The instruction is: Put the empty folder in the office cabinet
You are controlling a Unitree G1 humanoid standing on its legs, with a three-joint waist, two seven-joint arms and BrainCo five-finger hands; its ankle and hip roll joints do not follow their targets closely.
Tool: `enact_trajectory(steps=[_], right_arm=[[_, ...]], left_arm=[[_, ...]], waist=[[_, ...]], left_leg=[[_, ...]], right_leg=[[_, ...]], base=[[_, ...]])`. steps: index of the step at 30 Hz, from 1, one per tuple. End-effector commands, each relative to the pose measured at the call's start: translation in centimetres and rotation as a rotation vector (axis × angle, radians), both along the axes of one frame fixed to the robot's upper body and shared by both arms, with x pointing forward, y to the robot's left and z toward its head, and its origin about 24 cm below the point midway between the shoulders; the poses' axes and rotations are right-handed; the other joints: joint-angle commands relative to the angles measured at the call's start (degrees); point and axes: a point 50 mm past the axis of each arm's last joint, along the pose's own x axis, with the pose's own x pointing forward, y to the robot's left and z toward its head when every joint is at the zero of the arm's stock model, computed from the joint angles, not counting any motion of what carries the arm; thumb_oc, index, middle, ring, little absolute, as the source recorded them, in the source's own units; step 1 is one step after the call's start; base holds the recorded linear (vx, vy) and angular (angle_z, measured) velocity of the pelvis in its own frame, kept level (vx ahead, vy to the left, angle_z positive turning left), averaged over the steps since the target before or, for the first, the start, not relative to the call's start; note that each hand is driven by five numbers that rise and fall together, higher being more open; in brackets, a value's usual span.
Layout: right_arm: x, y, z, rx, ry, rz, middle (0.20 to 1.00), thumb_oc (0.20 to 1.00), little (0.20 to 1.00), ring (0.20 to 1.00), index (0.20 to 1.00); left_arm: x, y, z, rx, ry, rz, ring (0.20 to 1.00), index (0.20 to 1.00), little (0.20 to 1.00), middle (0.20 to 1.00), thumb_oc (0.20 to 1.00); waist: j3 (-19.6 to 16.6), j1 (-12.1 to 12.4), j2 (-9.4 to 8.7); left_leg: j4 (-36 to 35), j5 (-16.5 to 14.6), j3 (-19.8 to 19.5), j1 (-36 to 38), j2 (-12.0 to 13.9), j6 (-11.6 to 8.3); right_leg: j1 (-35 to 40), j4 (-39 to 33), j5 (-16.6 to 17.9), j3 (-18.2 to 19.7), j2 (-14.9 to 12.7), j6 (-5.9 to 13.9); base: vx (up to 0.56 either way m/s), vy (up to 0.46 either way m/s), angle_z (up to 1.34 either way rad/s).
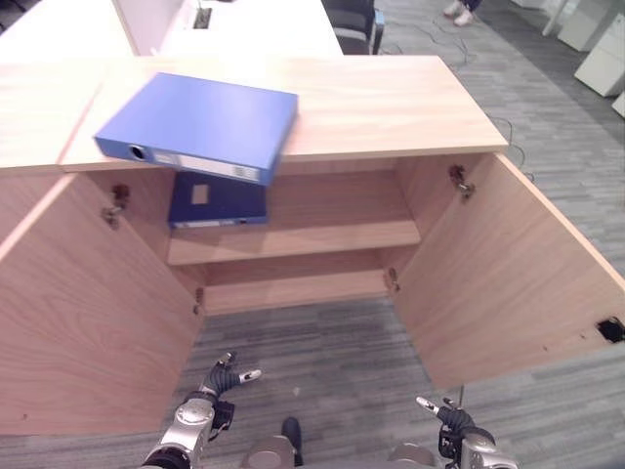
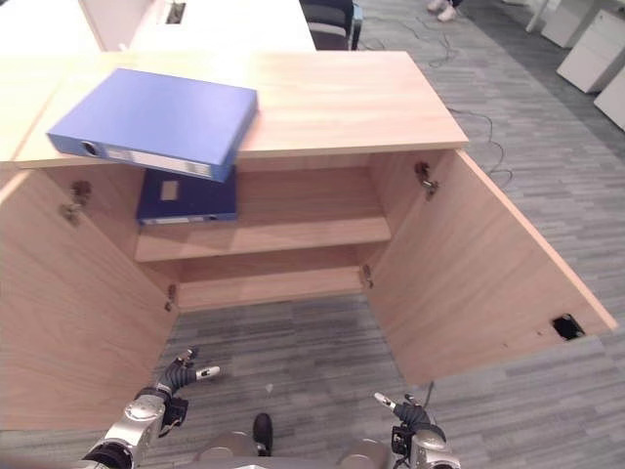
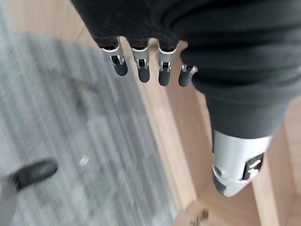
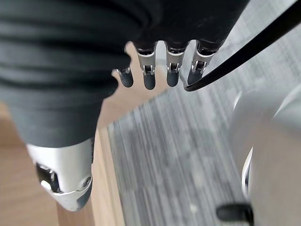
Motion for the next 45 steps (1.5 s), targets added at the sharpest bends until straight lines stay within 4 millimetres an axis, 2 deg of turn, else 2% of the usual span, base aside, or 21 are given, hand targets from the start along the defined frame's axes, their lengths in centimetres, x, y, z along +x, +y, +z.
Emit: enact_trajectory(steps=[1,2,3,4,5,7,11,20,35,37,40,41,42,45], right_arm=[[0.0,-1.6,0.5,-0.037,-0.033,-0.012,1.0,1.0,1.0,1.0,1.0],[-0.1,-1.5,0.4,-0.039,-0.026,-0.007,1.0,1.0,1.0,1.0,1.0],[-0.4,-1.6,0.3,-0.049,-0.01,0.005,1.0,1.0,1.0,1.0,1.0],[-0.4,-1.8,0.4,-0.056,-0.012,0.004,1.0,1.0,1.0,1.0,1.0],[-1.0,-2.2,0.3,-0.064,0.005,-0.006,1.0,1.0,1.0,1.0,1.0],[-1.8,-2.7,0.1,-0.073,0.03,-0.025,1.0,1.0,1.0,1.0,1.0],[-2.4,-2.9,0.0,-0.076,0.051,-0.023,1.0,1.0,1.0,1.0,1.0],[-3.7,-3.9,0.0,-0.104,0.09,-0.021,1.0,1.0,1.0,1.0,1.0],[-3.8,-3.8,-0.1,-0.113,0.098,0.018,1.0,1.0,1.0,1.0,1.0],[-3.8,-3.6,-0.1,-0.109,0.095,0.018,1.0,1.0,1.0,1.0,1.0],[-3.4,-3.7,0.0,-0.107,0.074,0.001,1.0,1.0,1.0,1.0,1.0],[-3.4,-3.7,0.0,-0.106,0.073,0.001,1.0,1.0,1.0,1.0,1.0],[-3.2,-3.8,0.1,-0.107,0.07,0.003,1.0,1.0,1.0,1.0,1.0],[-3.3,-3.9,0.1,-0.111,0.072,0.004,1.0,1.0,1.0,1.0,1.0]], left_arm=[[1.5,0.4,1.3,0.002,-0.08,0.006,1.0,1.0,1.0,1.0,1.0],[1.7,0.5,1.3,0.003,-0.079,0.015,1.0,1.0,1.0,1.0,1.0],[1.5,0.0,1.1,-0.009,-0.074,0.013,1.0,1.0,1.0,1.0,1.0],[1.4,-0.1,1.0,-0.015,-0.072,0.015,1.0,1.0,1.0,1.0,1.0],[1.0,-0.5,0.6,-0.032,-0.062,0.023,1.0,1.0,1.0,1.0,1.0],[0.3,-0.8,0.2,-0.048,-0.046,0.036,1.0,1.0,1.0,1.0,1.0],[-0.2,-1.1,-0.2,-0.053,-0.026,0.028,1.0,1.0,1.0,1.0,1.0],[-1.0,-1.8,-0.8,-0.073,0.0,0.042,1.0,1.0,1.0,1.0,1.0],[-2.0,-2.0,-1.4,-0.082,0.029,0.051,1.0,1.0,1.0,1.0,1.0],[-2.0,-2.0,-1.4,-0.083,0.03,0.051,1.0,1.0,1.0,1.0,1.0],[-1.1,-2.0,-0.9,-0.08,0.0,0.045,1.0,1.0,1.0,1.0,1.0],[-1.1,-2.0,-0.9,-0.08,-0.001,0.045,1.0,1.0,1.0,1.0,1.0],[-0.7,-1.9,-0.6,-0.089,-0.019,0.053,1.0,1.0,1.0,1.0,1.0],[-0.6,-1.8,-0.5,-0.094,-0.027,0.07,1.0,1.0,1.0,1.0,1.0]], waist=[[1.4,-2.1,1.1],[2.0,-1.7,0.05],[1.6,-1.0,-0.6],[1.5,-1.5,-0.51],[0.8,-1.9,-0.44],[-0.1,-2.3,0.43],[-0.7,-3.2,0.98],[-1.3,-3.9,1.54],[-1.2,-3.4,1.56],[-1.0,-3.6,1.42],[1.2,-3.6,0.68],[1.1,-3.8,0.68],[1.9,-3.5,0.33],[2.2,-3.4,0.01]], left_leg=[[-0.4,0.9,-3.8,-1.3,7.8,-9.14],[1.2,-0.5,-3.1,-0.9,6.9,-8.95],[2.3,-1.0,-2.6,-0.7,6.5,-8.93],[2.1,-1.0,-2.9,-0.2,6.3,-8.89],[0.6,-0.7,-2.5,1.5,5.6,-8.82],[-2.1,-0.1,-1.6,3.5,5.7,-9.08],[-3.5,0.3,-1.3,4.7,6.1,-9.59],[-4.8,1.4,-0.8,6.2,7.5,-11.4],[-4.2,1.9,-0.5,6.8,8.8,-12.66],[-3.0,1.7,-0.9,6.3,8.9,-12.83],[4.8,1.7,-2.2,0.6,9.7,-13.91],[5.2,1.5,-2.4,0.2,9.7,-13.93],[8.5,1.6,-3.5,-1.9,9.5,-14.76],[12.0,1.9,-5.3,-3.8,9.8,-15.28]], right_leg=[[3.3,-11.3,-13.5,12.9,17.5,-2.98],[2.9,-14.6,-14.5,9.6,18.9,-4.55],[4.5,-17.2,-14.2,5.1,17.4,-5.17],[4.4,-17.2,-14.1,6.7,18.3,-5.03],[6.2,-20.2,-13.7,9.7,19.7,-5.06],[7.5,-21.1,-13.3,9.3,19.2,-5.06],[8.6,-23.4,-13.1,9.8,19.1,-5.44],[12.7,-29.4,-12.1,9.5,19.7,-5.54],[14.6,-32.8,-11.4,8.9,20.1,-5.6],[14.7,-32.8,-11.5,9.0,20.3,-5.91],[14.4,-32.3,-12.1,9.2,20.1,-7.09],[14.3,-32.3,-12.2,9.1,20.1,-7.11],[14.5,-32.0,-12.4,9.1,20.1,-7.82],[14.9,-32.0,-12.7,8.8,20.1,-8.15]], base=[[0.07,0.173,0.91],[0.03,0.073,1.11],[0.05,0.071,0.84],[0.11,-0.002,-0.4],[0.16,-0.023,-0.71],[0.14,-0.04,-0.27],[0.06,-0.073,-0.05],[0.02,-0.096,-0.07],[0.0,-0.027,-0.01],[-0.02,-0.011,0.03],[-0.09,-0.024,0.19],[-0.1,-0.025,0.27],[-0.04,-0.022,0.17],[0.0,0.012,0.09]])
